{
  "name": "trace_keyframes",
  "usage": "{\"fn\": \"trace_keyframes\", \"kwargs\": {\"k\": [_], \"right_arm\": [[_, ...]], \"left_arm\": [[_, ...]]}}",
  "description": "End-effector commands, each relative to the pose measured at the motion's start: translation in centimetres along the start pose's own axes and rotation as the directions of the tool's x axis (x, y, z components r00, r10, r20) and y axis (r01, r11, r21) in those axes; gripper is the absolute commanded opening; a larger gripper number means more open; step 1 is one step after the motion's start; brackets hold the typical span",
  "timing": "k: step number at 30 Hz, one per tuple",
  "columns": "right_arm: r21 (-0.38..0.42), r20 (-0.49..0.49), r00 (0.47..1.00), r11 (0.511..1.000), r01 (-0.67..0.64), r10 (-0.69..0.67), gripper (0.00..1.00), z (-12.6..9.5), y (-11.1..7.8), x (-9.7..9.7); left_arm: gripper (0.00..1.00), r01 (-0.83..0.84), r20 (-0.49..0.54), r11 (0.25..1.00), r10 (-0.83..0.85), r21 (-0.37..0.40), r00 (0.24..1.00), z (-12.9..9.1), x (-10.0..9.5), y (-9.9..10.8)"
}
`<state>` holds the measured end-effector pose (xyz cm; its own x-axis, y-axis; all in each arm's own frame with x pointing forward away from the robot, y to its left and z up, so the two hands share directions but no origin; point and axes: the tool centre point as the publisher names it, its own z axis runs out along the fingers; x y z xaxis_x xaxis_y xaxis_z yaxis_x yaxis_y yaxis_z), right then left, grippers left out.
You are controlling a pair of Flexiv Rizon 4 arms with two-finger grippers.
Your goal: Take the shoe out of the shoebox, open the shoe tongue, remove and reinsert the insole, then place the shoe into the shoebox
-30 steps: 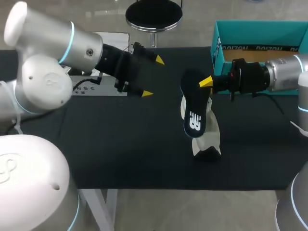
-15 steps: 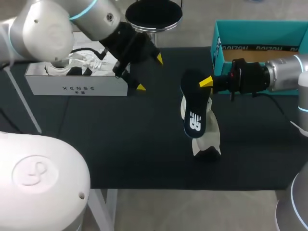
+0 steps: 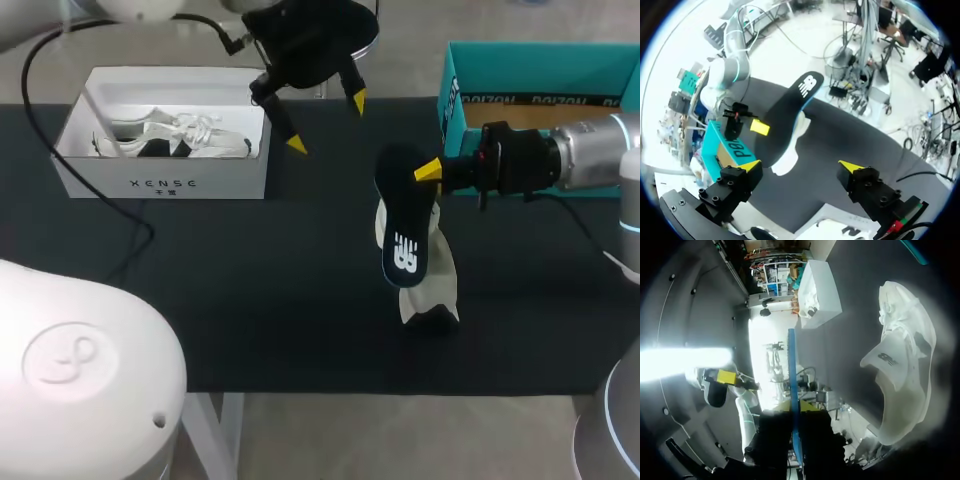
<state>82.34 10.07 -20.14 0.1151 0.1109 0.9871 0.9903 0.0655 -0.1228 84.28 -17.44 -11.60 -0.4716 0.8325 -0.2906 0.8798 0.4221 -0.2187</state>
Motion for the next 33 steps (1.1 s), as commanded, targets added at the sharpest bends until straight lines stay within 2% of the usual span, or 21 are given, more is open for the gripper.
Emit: {"fn": "trace_keyframes", "kwargs": {"k": [1,4,6,12,14,18,19,33], "right_arm": [[-0.002,0.002,1.000,1.000,0.000,0.000,0.00,0.1,0.0,0.0],[-0.002,0.002,1.000,1.000,0.000,0.000,0.00,0.1,0.0,0.0],[-0.002,0.002,1.000,1.000,0.000,0.000,0.00,0.1,0.0,0.0],[-0.002,0.002,1.000,1.000,0.000,0.000,0.00,0.1,0.0,0.0],[-0.002,0.002,1.000,1.000,0.000,0.000,0.00,0.1,0.0,0.0],[-0.002,0.002,1.000,1.000,0.000,0.000,0.00,0.1,0.0,0.0],[-0.002,0.002,1.000,1.000,0.000,0.000,0.00,0.1,0.0,0.0],[-0.002,0.002,1.000,1.000,0.000,0.000,0.00,0.1,0.0,0.0]], "left_arm": [[1.00,-0.349,-0.112,0.932,0.358,0.093,0.927,1.0,-2.3,-0.3],[1.00,-0.366,-0.108,0.927,0.373,0.081,0.922,1.7,-3.5,-1.4],[1.00,-0.356,-0.085,0.930,0.363,0.090,0.928,1.8,-3.5,-1.7],[1.00,-0.302,-0.051,0.947,0.309,0.107,0.950,1.8,-0.4,-0.5],[1.00,-0.284,-0.052,0.953,0.290,0.103,0.956,1.7,0.0,-0.2],[1.00,-0.288,-0.067,0.954,0.294,0.085,0.953,1.4,-1.0,-0.7],[1.00,-0.243,-0.098,0.967,0.250,0.070,0.963,1.4,-2.1,-0.9],[1.00,-0.243,-0.098,0.967,0.250,0.070,0.963,1.4,-2.1,-0.9]]}}
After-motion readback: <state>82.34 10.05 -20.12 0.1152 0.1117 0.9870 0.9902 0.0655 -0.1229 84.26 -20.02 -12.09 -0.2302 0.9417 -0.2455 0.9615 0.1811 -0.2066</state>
